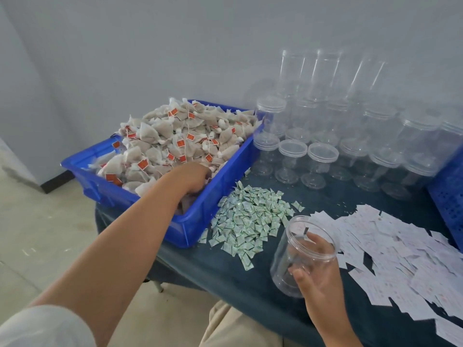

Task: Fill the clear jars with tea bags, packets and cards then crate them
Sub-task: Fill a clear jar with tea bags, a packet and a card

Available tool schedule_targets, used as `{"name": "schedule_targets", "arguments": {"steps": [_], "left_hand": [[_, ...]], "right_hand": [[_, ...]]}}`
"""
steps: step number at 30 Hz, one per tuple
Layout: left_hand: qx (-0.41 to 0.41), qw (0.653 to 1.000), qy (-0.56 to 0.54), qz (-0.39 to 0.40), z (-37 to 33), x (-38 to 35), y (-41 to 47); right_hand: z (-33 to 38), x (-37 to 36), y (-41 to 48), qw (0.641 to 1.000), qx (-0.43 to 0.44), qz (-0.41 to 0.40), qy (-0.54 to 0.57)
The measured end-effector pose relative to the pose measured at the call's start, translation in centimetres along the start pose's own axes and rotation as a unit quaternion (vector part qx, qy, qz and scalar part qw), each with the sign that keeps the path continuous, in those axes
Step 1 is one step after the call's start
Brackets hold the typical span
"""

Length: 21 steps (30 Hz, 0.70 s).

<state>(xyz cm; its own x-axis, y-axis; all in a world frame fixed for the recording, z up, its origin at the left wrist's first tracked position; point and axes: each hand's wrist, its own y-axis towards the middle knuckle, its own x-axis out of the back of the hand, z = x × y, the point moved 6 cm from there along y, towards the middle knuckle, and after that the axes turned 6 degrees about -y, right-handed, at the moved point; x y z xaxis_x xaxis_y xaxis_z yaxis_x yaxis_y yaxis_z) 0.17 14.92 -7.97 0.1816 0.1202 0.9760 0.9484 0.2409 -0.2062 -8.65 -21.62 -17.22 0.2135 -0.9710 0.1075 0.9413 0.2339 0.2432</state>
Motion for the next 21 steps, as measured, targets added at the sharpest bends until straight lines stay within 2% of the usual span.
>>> {"name": "schedule_targets", "arguments": {"steps": [2, 5, 10, 13, 14, 17, 18, 21], "left_hand": [[0.000, 0.999, -0.042, -0.018, 0.8, 0.4, -0.2], [0.022, 0.983, -0.169, -0.070, 2.8, 1.5, -0.5], [0.071, 0.897, -0.396, -0.181, 6.1, 4.1, -1.2], [0.080, 0.860, -0.446, -0.237, 6.9, 6.1, -1.6], [0.083, 0.865, -0.435, -0.237, 6.7, 6.4, -1.8], [0.076, 0.917, -0.340, -0.195, 5.4, 6.1, -2.1], [0.074, 0.925, -0.325, -0.181, 5.1, 5.6, -2.1], [0.065, 0.907, -0.373, -0.182, 4.3, 4.5, -2.2]], "right_hand": [[-0.1, 0.0, 0.0, 1.000, 0.003, 0.000, -0.005], [0.0, -0.1, 0.0, 1.000, 0.007, -0.003, -0.005], [0.2, -0.3, 0.1, 1.000, 0.011, 0.006, 0.010], [0.6, -0.5, 0.1, 1.000, 0.012, 0.012, 0.015], [0.8, -0.5, 0.2, 1.000, 0.011, 0.013, 0.016], [0.9, -0.5, 0.2, 1.000, 0.005, 0.012, 0.017], [0.9, -0.6, 0.2, 1.000, 0.005, 0.014, 0.016], [0.9, -0.7, 0.1, 1.000, 0.005, 0.018, -0.002]]}}
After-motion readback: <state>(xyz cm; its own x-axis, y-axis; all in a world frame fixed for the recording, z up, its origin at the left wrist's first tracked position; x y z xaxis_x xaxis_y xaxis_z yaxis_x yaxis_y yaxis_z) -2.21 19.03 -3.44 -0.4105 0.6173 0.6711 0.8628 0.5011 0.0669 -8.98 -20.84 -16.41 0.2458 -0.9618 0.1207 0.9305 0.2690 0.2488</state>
